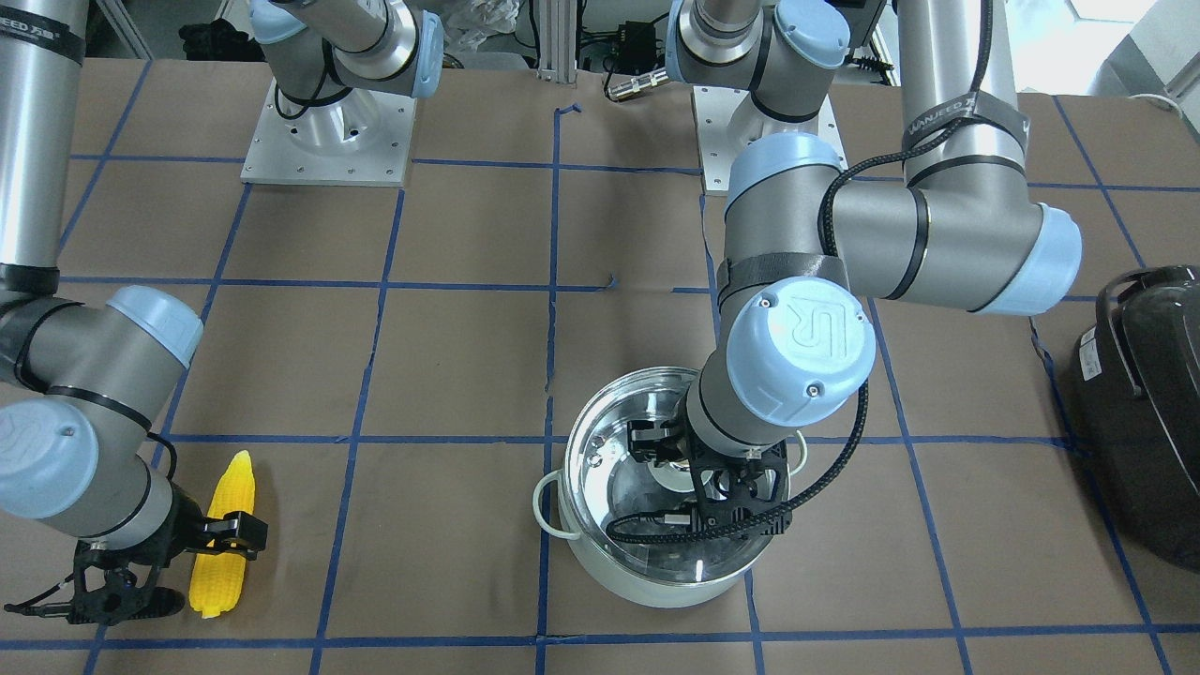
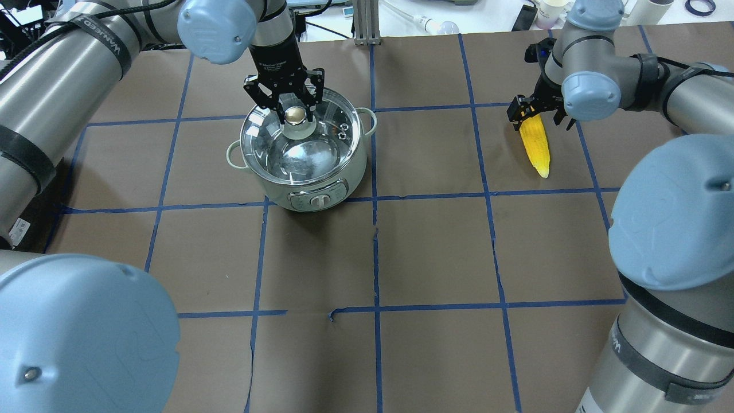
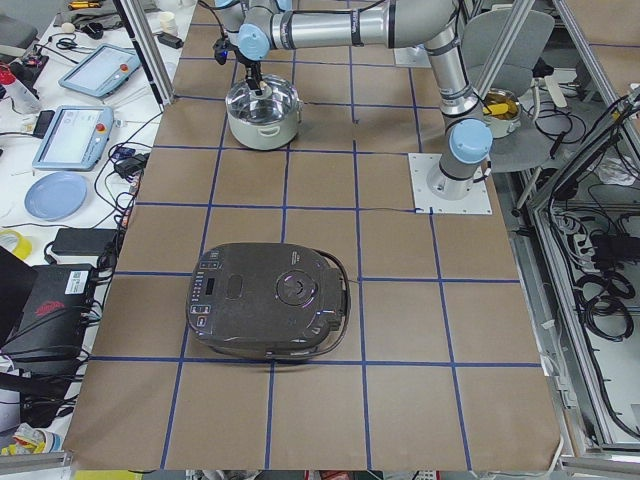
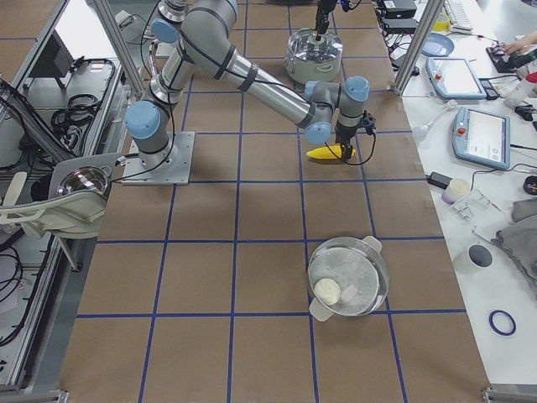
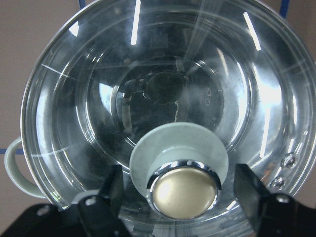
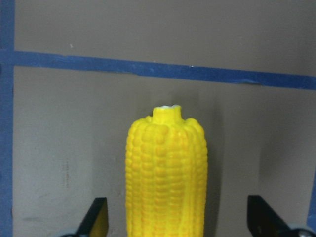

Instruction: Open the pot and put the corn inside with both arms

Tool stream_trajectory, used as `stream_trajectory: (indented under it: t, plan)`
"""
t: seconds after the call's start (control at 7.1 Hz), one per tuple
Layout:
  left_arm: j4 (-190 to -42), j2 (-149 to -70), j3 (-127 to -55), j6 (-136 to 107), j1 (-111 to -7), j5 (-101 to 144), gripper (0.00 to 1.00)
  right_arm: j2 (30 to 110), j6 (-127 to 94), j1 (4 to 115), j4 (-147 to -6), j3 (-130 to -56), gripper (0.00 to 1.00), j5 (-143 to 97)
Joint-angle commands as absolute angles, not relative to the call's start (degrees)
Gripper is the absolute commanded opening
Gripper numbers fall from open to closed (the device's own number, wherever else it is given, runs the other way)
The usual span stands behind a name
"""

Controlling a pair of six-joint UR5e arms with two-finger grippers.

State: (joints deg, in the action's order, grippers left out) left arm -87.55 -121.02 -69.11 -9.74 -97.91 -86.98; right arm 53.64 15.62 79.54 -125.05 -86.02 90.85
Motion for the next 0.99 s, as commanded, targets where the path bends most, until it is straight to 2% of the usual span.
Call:
stream_trajectory:
  t: [0.0,0.28,0.42,0.56,0.85]
  plan:
    - [-86.84,-120.68,-68.65,-10.19,-97.91,-86.92,0.00,53.79,15.65,79.54,-124.89,-86.14,0.59,90.70]
    - [-87.27,-120.76,-61.57,-9.41,-97.04,-88.49,0.00,53.53,15.21,79.54,-124.89,-86.05,0.48,90.79]
    - [-89.02,-120.76,-59.35,-6.36,-93.38,-92.42,0.00,53.79,14.86,79.54,-124.72,-85.96,0.35,90.36]
    - [-88.68,-120.15,-59.50,-2.93,-89.60,-91.94,0.00,54.49,14.77,79.54,-124.54,-85.43,0.28,87.48]
    - [-88.33,-120.15,-60.98,7.31,-81.79,-92.37,0.00,57.99,14.50,82.25,-116.86,-81.24,0.26,87.19]
